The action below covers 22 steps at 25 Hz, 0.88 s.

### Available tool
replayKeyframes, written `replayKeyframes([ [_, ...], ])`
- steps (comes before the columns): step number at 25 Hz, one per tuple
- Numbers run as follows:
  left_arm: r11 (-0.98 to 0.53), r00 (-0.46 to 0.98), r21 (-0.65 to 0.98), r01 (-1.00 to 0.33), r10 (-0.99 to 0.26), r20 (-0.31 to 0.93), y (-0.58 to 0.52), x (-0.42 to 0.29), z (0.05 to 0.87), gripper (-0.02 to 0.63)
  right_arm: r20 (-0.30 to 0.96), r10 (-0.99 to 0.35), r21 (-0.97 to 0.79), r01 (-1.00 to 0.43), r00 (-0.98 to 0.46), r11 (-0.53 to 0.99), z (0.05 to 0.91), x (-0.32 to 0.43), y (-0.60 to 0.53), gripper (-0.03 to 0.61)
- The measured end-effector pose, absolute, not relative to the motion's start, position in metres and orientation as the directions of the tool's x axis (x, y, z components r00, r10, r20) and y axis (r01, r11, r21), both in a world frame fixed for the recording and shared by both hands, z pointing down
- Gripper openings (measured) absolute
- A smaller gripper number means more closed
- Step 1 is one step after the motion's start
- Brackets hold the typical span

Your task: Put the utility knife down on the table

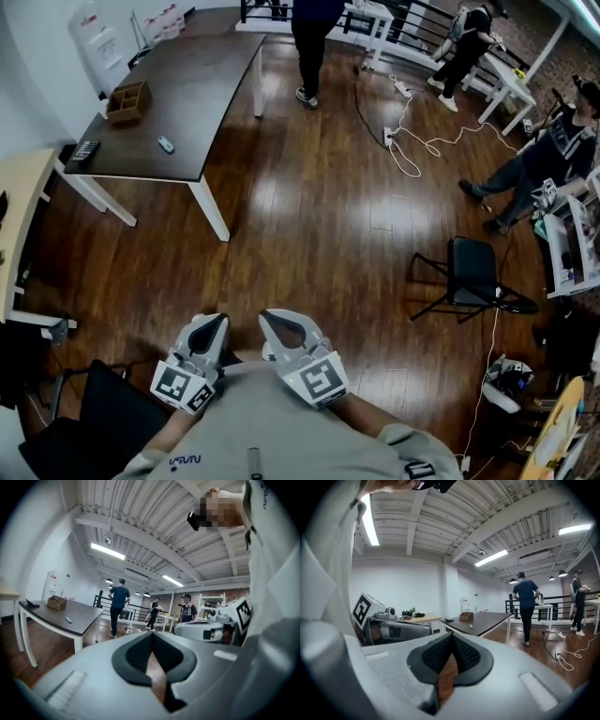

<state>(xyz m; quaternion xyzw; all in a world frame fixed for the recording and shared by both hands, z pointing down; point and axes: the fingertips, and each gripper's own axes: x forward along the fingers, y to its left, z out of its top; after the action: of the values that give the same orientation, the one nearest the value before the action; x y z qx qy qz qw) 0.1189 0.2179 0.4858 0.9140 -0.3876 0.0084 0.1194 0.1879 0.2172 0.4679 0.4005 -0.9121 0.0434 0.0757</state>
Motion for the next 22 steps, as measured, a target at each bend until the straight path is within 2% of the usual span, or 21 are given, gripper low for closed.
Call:
replayKeyframes([
  [13, -0.736, 0.756, 0.175, -0.654, -0.644, 0.115, 0.222, 0.143, 0.485, 0.002, 0.186, -0.732, -0.023, -0.747, -0.656, 0.664, 0.475, 0.195, 0.227, -0.002],
  [22, -0.723, 0.744, 0.178, -0.667, -0.660, 0.107, 0.224, 0.140, 0.486, 0.002, 0.179, -0.730, -0.021, -0.744, -0.660, 0.667, 0.472, 0.194, 0.225, -0.002],
])
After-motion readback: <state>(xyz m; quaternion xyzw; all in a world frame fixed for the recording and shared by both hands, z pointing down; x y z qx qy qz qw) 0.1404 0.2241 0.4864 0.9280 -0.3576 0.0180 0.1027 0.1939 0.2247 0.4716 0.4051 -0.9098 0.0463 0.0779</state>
